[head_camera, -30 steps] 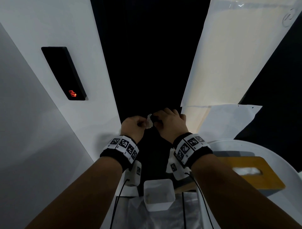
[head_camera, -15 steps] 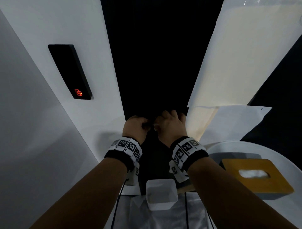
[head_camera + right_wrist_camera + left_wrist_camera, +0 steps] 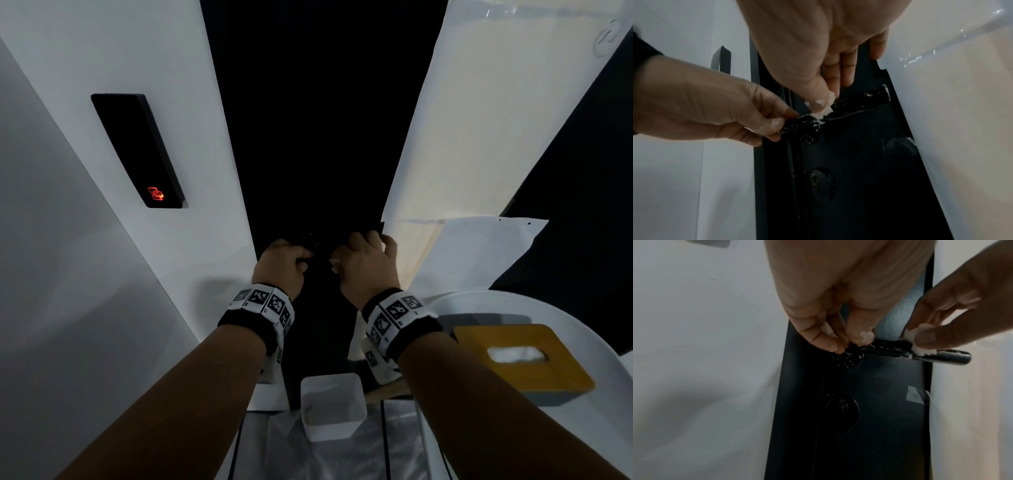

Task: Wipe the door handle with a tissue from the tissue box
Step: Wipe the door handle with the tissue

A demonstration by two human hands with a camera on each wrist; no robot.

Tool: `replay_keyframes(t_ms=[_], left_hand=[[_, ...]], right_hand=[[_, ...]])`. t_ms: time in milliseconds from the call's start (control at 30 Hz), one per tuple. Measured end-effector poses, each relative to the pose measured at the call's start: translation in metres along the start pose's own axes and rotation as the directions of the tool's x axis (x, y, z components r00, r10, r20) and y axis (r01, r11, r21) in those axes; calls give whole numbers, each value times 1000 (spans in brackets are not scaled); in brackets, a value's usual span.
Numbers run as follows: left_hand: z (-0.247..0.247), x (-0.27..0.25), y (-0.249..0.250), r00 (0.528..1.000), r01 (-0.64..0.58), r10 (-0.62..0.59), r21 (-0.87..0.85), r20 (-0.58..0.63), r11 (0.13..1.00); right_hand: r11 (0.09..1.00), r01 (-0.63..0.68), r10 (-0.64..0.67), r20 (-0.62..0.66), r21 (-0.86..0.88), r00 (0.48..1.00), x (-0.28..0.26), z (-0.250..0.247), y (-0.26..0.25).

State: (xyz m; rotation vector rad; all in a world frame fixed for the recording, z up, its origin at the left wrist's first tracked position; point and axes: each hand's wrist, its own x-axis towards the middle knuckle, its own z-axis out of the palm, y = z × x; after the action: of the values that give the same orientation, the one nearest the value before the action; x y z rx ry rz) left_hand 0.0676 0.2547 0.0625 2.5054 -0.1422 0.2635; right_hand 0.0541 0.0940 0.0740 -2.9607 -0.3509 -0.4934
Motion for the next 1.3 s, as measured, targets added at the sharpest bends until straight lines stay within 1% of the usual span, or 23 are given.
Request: replay_keyframes(t_ms=[100, 200, 267, 300, 367, 433, 567, 600, 700, 800, 833, 933, 967, 1033, 1133, 1233, 1300], left_hand=[[-1, 1, -1, 1000, 1, -1, 5, 10, 1000], [-1, 3, -3, 1000, 6, -5, -18, 13, 1000], [0, 3, -4, 1000, 8, -8, -28, 14, 1000], [1, 3, -4, 1000, 8, -7, -31, 13, 999], [2, 3, -4, 1000, 6, -6, -33, 7, 999], [3, 3, -5, 1000, 2, -2, -38, 1, 999], [4, 3, -6, 1000, -9, 9, -42, -3, 999], [4, 3, -6, 1000, -11, 11, -49, -5, 999], [4, 3, -7, 1000, -21, 21, -62, 0, 998], [3, 4, -9, 999, -31, 31, -55, 10, 998], [3, 4, -9, 999, -33, 33, -55, 12, 998], [3, 4, -10, 999, -40, 41, -56, 16, 998], [3, 4, -10, 999, -43, 44, -54, 16, 998], [2, 4, -10, 999, -48, 49, -56, 15, 997], [2, 5, -10, 999, -49, 50, -70, 11, 996], [2, 5, -12, 998, -59, 60, -78, 12, 995], [2, 5, -14, 998, -66, 68, -88, 16, 994]], right_hand=[[999, -30, 30, 2, -28, 1000, 0, 1, 1], [991, -125, 126, 19, -48, 992, -4, 0, 20], [982, -189, 189, -9, 5, 982, -8, 1, 32], [973, -222, 224, -16, 65, 975, -10, 1, 37], [923, -308, 309, 33, 230, 951, -13, 2, 42], [850, -395, 383, 107, 349, 918, -14, 6, 44], [712, -523, 468, 238, 470, 851, -13, 14, 40], [665, -555, 488, 272, 500, 830, -12, 16, 39], [471, -632, 528, 377, 616, 761, -7, 28, 35], [328, -676, 536, 459, 660, 708, -7, 23, 28], [244, -675, 540, 481, 696, 691, -7, 20, 26], [-139, -619, 494, 596, 773, 634, -7, 18, 19], [-212, -594, 487, 610, 776, 625, -7, 19, 16], [-268, -559, 492, 610, 785, 621, -5, 24, 10], [-352, -537, 461, 641, 767, 613, -1, 27, -3], [-384, -570, 414, 688, 726, 596, 3, 28, -21], [-398, -563, 364, 689, 724, 627, 5, 31, -32]])
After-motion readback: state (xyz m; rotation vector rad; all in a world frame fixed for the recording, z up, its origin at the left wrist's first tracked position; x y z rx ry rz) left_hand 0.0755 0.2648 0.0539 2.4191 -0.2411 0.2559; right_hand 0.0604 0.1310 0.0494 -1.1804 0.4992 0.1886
